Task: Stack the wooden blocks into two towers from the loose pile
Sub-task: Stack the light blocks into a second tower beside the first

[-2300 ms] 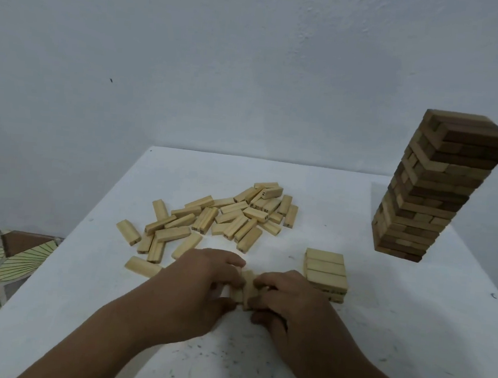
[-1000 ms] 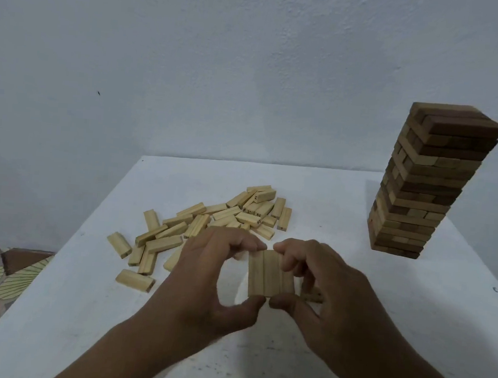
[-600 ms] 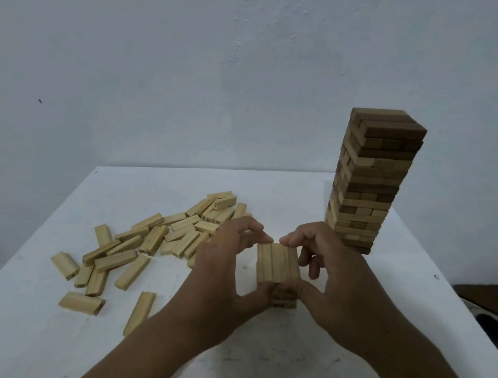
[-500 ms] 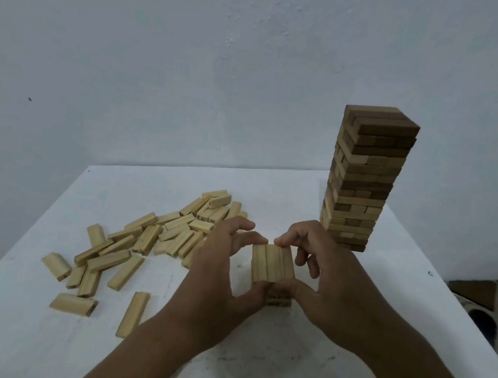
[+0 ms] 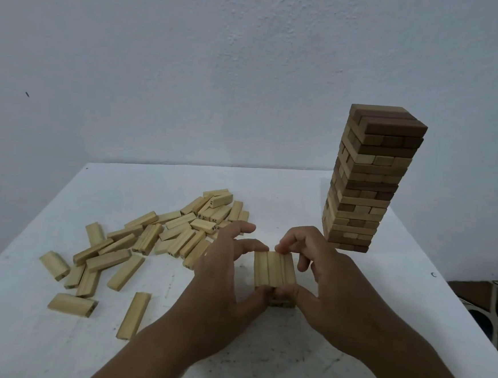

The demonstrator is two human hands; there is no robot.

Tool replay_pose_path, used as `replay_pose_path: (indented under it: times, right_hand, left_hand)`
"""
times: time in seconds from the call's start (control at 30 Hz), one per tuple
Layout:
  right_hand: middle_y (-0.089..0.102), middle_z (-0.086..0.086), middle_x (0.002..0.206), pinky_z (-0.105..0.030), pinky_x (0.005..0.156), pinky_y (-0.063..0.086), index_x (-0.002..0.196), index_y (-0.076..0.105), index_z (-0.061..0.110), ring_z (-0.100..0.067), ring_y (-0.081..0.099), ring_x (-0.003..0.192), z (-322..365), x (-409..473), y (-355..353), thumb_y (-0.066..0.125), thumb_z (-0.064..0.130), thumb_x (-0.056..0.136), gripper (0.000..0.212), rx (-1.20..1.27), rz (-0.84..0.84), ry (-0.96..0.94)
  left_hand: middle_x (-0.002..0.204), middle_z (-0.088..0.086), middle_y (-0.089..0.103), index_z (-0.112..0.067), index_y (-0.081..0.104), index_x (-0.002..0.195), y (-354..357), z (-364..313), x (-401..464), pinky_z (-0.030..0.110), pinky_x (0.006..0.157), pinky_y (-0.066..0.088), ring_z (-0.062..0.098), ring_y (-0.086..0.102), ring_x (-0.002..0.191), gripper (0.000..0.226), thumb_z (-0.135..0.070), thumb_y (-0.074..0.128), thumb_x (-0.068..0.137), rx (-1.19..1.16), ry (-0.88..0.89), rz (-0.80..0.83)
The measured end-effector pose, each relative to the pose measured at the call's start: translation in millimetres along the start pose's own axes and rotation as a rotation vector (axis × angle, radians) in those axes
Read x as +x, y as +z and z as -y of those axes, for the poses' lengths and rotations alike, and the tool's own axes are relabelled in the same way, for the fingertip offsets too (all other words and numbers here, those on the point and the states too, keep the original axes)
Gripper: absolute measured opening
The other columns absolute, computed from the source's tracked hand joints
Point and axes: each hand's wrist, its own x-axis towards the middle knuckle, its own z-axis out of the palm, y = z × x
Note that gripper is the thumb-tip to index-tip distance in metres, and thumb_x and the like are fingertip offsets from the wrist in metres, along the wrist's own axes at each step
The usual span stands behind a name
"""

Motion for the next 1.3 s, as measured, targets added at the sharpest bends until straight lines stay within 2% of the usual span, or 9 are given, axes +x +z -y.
replay_pose_path:
  times: [0.27,0.83,0.9,1.0,1.03,1.07,1.13,1.2,1.3]
  right_hand:
    - [0.051,0.033,0.102,-0.007,0.076,0.044,0.112,0.039,0.047,0.004,0.051,0.099,-0.7,-0.5,-0.1,0.079,0.031,0.075,0.056,-0.003,-0.011,-0.009]
    - [0.047,0.034,0.095,-0.007,0.077,0.041,0.107,0.040,0.053,0.000,0.053,0.095,1.3,-1.2,-2.9,0.079,0.032,0.075,0.055,-0.024,0.021,0.034]
    - [0.047,0.033,0.094,-0.006,0.078,0.040,0.107,0.039,0.055,0.001,0.052,0.094,2.5,-0.9,-4.9,0.080,0.034,0.074,0.056,-0.019,0.025,0.041]
    - [0.047,0.030,0.092,-0.006,0.074,0.040,0.108,0.039,0.057,0.004,0.050,0.092,3.7,0.3,-6.7,0.080,0.039,0.073,0.057,-0.022,0.008,0.039]
    - [0.047,0.030,0.091,-0.006,0.071,0.039,0.109,0.039,0.057,0.006,0.049,0.092,4.4,0.1,-7.3,0.079,0.040,0.074,0.056,-0.026,-0.002,0.037]
    - [0.047,0.030,0.091,-0.005,0.069,0.039,0.109,0.040,0.058,0.009,0.047,0.093,5.5,-0.4,-8.1,0.078,0.039,0.075,0.055,-0.030,-0.012,0.032]
    - [0.046,0.035,0.094,-0.004,0.068,0.040,0.108,0.041,0.058,0.013,0.043,0.097,10.2,-2.3,-8.3,0.076,0.037,0.078,0.051,-0.045,-0.036,0.008]
    - [0.044,0.043,0.103,-0.001,0.075,0.039,0.107,0.043,0.055,0.012,0.044,0.103,21.1,-1.2,-5.5,0.070,0.036,0.083,0.041,-0.044,-0.061,-0.056]
    - [0.044,0.042,0.114,0.006,0.081,0.033,0.106,0.041,0.055,0.014,0.044,0.107,44.6,3.3,8.4,0.054,0.044,0.087,0.025,-0.084,-0.040,-0.149]
  left_hand:
    - [0.129,-0.031,0.053,-0.058,0.014,0.129,-4.1,0.2,-1.7,0.048,0.112,0.034,-0.001,0.042,0.130,0.082,-0.053,0.072,0.072,-0.016,0.005,-0.007]
    - [0.131,-0.035,0.050,-0.063,0.011,0.130,-4.3,-1.2,-0.1,0.047,0.113,0.032,-0.005,0.039,0.131,0.085,-0.062,0.070,0.070,0.027,0.018,0.000]
    - [0.133,-0.035,0.048,-0.060,0.012,0.133,-5.8,0.8,-0.6,0.042,0.113,0.034,-0.007,0.037,0.131,0.087,-0.066,0.071,0.070,0.019,0.023,0.010]
    - [0.136,-0.036,0.043,-0.051,0.017,0.140,-10.5,1.5,-1.6,0.021,0.106,0.032,-0.013,0.034,0.131,0.092,-0.075,0.067,0.067,0.005,0.042,-0.008]
    - [0.136,-0.038,0.040,-0.045,0.022,0.141,-12.7,0.6,-1.5,0.018,0.104,0.031,-0.013,0.034,0.131,0.091,-0.075,0.066,0.067,0.003,0.048,-0.026]
    - [0.135,-0.039,0.039,-0.040,0.027,0.141,-15.6,-1.1,-1.5,0.018,0.103,0.032,-0.011,0.035,0.131,0.087,-0.070,0.068,0.069,-0.006,0.052,-0.050]
    - [0.133,-0.033,0.047,-0.037,0.033,0.138,-22.6,-5.4,-2.7,0.019,0.103,0.034,-0.005,0.040,0.131,0.073,-0.043,0.074,0.079,-0.050,0.064,-0.109]
    - [0.128,-0.026,0.056,-0.038,0.037,0.133,-33.9,-10.0,-2.9,0.012,0.099,0.035,-0.003,0.046,0.128,0.062,-0.022,0.073,0.085,-0.068,0.077,-0.183]
    - [0.116,-0.022,0.063,-0.038,0.052,0.117,-56.9,-17.6,-3.9,0.001,0.085,0.034,-0.001,0.054,0.117,0.041,-0.018,0.066,0.084,-0.029,0.091,-0.274]
